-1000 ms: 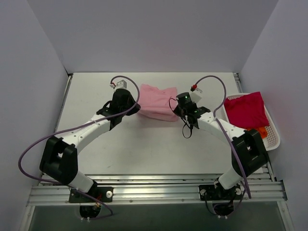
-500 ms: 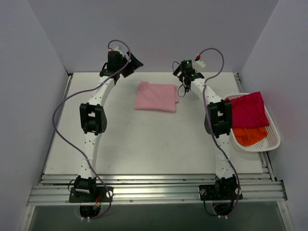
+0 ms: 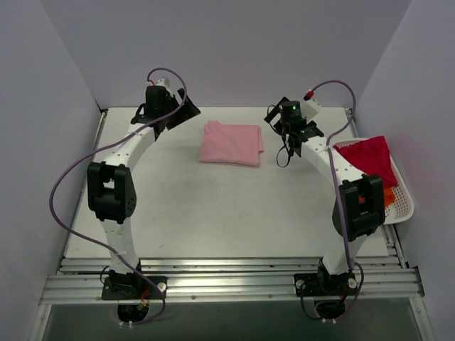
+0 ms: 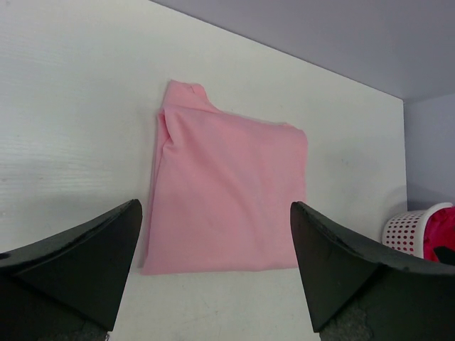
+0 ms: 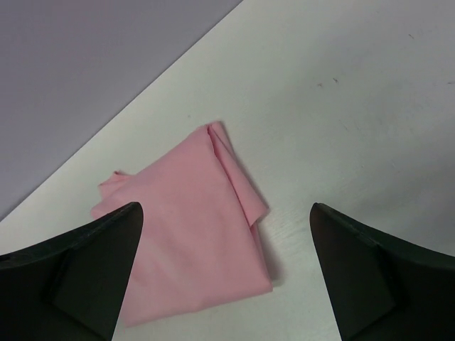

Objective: Fold and stack the t-shirts
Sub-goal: Fold the tshirt

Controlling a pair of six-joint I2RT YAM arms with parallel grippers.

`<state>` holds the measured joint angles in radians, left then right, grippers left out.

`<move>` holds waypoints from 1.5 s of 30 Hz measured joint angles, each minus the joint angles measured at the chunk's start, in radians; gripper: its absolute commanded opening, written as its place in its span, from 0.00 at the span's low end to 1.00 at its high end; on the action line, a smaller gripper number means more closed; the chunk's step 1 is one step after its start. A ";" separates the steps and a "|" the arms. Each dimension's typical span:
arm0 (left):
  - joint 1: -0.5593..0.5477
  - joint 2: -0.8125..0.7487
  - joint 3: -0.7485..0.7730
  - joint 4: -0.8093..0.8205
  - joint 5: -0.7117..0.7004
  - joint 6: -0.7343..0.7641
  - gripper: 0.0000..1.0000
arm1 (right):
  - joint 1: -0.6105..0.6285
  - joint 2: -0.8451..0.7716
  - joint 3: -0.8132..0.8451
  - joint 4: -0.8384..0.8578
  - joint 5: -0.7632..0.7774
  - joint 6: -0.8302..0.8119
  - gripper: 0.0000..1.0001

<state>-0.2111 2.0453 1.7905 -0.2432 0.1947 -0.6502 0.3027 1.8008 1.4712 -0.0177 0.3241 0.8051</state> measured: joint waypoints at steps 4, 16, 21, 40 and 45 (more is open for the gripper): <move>0.001 -0.024 -0.062 0.046 -0.041 0.032 0.94 | 0.000 -0.133 -0.176 0.042 0.001 0.014 1.00; -0.064 0.266 0.051 -0.004 -0.113 0.079 0.94 | -0.002 -0.517 -0.545 0.043 0.015 0.027 1.00; -0.116 0.327 0.123 -0.014 -0.113 0.079 0.94 | -0.002 -0.617 -0.596 0.036 0.016 0.026 1.00; -0.132 0.448 0.320 -0.160 -0.243 0.090 0.02 | -0.008 -0.682 -0.629 -0.023 0.027 -0.005 1.00; 0.043 0.441 0.327 -0.203 -0.291 0.134 0.02 | -0.008 -0.706 -0.632 -0.024 0.008 -0.005 1.00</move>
<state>-0.1680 2.4866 2.1178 -0.4465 -0.0959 -0.5163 0.2943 1.0950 0.8387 -0.0414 0.3321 0.8005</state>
